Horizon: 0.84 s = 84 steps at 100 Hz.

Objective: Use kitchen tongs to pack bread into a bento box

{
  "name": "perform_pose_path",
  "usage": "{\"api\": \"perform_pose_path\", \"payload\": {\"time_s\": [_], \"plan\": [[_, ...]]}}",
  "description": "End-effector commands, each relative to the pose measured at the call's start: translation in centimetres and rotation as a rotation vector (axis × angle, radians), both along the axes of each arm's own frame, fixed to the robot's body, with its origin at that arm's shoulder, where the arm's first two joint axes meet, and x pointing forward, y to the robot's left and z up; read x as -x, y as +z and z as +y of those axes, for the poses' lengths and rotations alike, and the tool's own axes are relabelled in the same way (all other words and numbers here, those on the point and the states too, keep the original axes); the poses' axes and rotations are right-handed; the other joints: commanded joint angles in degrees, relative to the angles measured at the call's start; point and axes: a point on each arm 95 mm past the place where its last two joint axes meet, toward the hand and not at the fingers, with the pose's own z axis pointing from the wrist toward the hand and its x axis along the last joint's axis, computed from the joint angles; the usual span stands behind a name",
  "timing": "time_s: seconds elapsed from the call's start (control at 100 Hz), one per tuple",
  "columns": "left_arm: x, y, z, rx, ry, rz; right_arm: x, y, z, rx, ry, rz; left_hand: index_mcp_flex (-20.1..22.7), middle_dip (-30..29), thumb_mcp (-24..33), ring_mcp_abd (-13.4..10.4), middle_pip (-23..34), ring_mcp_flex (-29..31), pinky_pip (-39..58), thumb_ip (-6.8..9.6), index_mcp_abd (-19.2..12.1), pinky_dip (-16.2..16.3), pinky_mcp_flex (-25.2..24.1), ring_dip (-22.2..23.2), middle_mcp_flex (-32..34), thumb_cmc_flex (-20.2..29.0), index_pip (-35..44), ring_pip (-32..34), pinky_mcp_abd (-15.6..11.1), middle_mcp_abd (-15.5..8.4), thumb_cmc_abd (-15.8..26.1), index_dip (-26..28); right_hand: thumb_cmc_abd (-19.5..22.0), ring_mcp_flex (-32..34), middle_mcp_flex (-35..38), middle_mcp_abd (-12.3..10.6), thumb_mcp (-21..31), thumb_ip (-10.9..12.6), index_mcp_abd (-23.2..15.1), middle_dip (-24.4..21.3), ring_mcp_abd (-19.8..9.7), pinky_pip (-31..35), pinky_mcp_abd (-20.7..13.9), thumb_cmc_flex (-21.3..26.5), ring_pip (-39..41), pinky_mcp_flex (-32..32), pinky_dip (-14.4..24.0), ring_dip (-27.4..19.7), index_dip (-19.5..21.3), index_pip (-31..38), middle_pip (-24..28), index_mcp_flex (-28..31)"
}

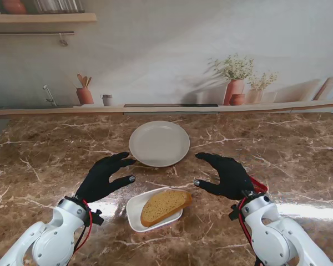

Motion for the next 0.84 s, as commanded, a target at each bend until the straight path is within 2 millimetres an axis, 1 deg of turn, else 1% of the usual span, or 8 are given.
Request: {"api": "perform_pose_path", "payload": {"time_s": [0.0,0.11,0.42,0.83], "plan": [[0.17,-0.09,-0.11,0.006,-0.001,-0.003,0.42,-0.74,0.04,0.001,0.001,0.025,-2.15,-0.36,-2.04,-3.24,-0.64,-2.03,1.3,0.59,0.56,-0.17,-0.22,-0.68,-2.37,-1.66,-1.09,-1.54,-2.8,-1.44,2.32,-0.51,1.47,-2.38,-1.02,0.53,-0.82,2.28,-0.02,-1.41,-1.22,-0.43,-2.15,-2.97,-0.97,-0.7,-1.66,-1.58,-0.47,-1.29,-0.93,0.21],[0.24,-0.1,-0.1,0.009,0.001,-0.006,0.54,-0.66,-0.08,0.006,-0.001,0.026,-2.06,-0.35,-1.98,-3.19,-0.6,-2.0,1.4,0.62,0.52,-0.34,-0.22,-0.69,-2.21,-1.63,-1.07,-1.54,-2.74,-1.32,2.29,-0.56,1.61,-2.11,-0.94,0.54,-1.16,2.28,-0.19,-1.52,-0.86,0.06,-1.76,-2.6,-0.73,-0.52,-1.78,-1.57,-0.5,-1.23,-0.75,0.23],[0.64,-0.32,-0.22,0.014,0.004,-0.006,0.84,-0.5,-0.13,0.015,0.001,0.027,-1.92,-0.32,-1.93,-3.22,-0.55,-1.81,1.42,0.62,0.44,-0.8,-0.34,-0.65,-2.02,-1.59,-0.95,-1.45,-2.41,-1.23,2.25,-0.61,1.82,-2.16,-1.09,0.48,-1.76,2.33,-0.29,-1.64,-1.03,0.83,-1.58,-1.76,-0.7,-0.84,-2.02,-1.49,-0.55,-1.11,-0.57,0.18],[0.82,-0.28,-0.16,0.01,0.001,-0.011,0.67,-0.59,-0.04,0.011,0.0,0.018,-1.95,-0.35,-1.95,-3.13,-0.65,-1.87,1.39,0.61,0.5,-1.17,-0.37,-0.69,-2.02,-1.52,-0.98,-1.49,-2.29,-1.16,2.29,-0.71,1.73,-2.24,-1.08,0.3,-2.1,2.35,-0.36,-1.54,-1.29,1.23,-1.07,-1.23,-0.77,-0.96,-2.03,-1.33,-0.55,-0.99,-0.57,0.19]]}}
